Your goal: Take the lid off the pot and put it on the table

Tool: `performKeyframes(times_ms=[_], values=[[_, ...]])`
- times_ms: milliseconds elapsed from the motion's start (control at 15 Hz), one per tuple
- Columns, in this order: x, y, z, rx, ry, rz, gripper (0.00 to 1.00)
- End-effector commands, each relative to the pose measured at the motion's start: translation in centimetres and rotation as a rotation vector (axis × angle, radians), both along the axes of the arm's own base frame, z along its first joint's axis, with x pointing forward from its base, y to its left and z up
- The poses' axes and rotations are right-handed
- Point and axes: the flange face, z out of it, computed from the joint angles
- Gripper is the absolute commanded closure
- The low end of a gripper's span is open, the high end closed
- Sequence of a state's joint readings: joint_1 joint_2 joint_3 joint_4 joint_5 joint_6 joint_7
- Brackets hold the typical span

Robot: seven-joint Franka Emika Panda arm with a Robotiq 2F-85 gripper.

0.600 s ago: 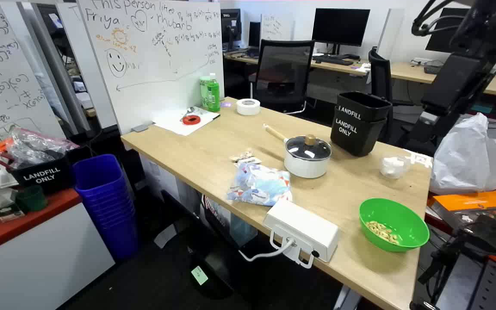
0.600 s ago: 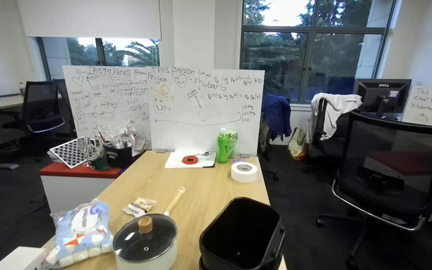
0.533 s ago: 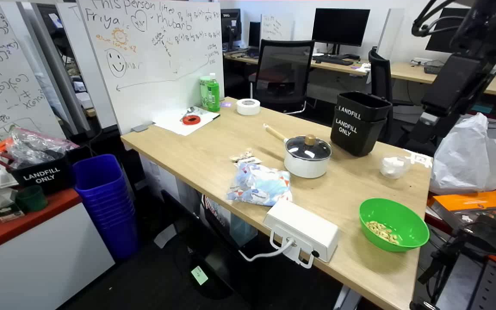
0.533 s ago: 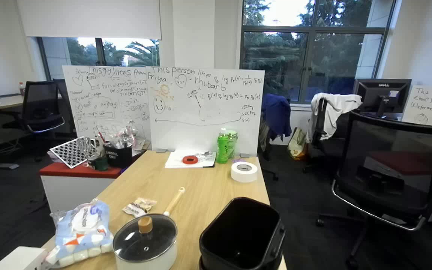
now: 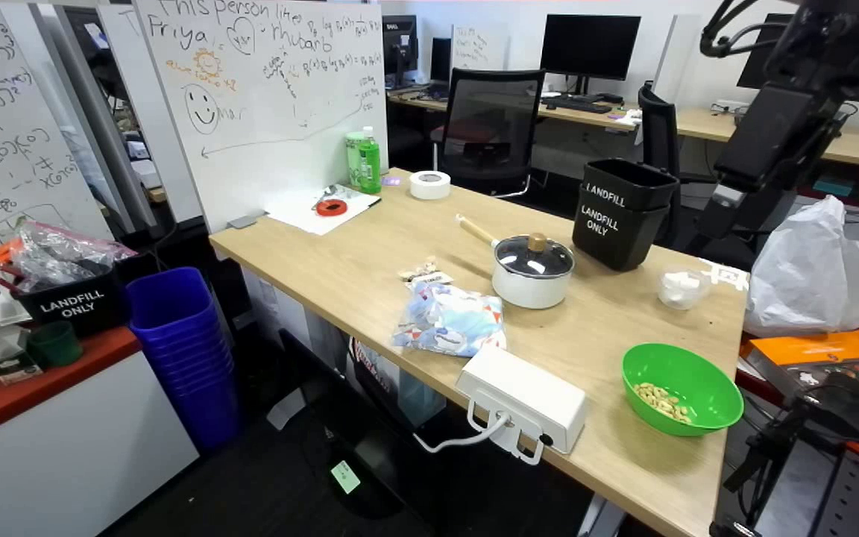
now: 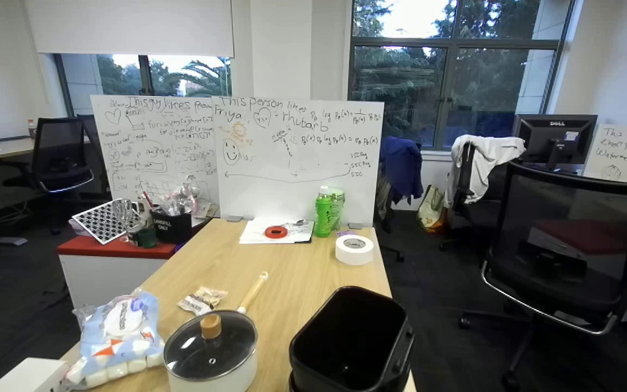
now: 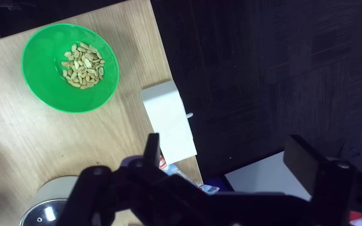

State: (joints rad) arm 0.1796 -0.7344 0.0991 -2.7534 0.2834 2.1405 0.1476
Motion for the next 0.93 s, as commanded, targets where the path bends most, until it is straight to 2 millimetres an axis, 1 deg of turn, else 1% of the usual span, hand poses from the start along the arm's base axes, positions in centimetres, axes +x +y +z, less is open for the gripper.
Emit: performKeyframes(times_ms=[0, 267, 467, 533, 600, 733, 867], values=[[2.3, 0.5, -1.0, -0.007, 0.052, -0.041, 0.00], [5.5, 1.5, -2.2, -0.020, 0.097, -0.219, 0.00], [8.9, 2.6, -2.3, -0.005, 0.102, -0.404, 0.00], [6.9, 2.2, -2.0, -0.003, 0.082, -0.319, 0.00], [7.5, 2.4, -2.2, -0.003, 0.088, -0.332, 0.00], [7.4, 2.5, -2.3, -0.005, 0.092, -0.329, 0.00], [7.2, 2.4, -2.0, -0.003, 0.084, -0.329, 0.00]])
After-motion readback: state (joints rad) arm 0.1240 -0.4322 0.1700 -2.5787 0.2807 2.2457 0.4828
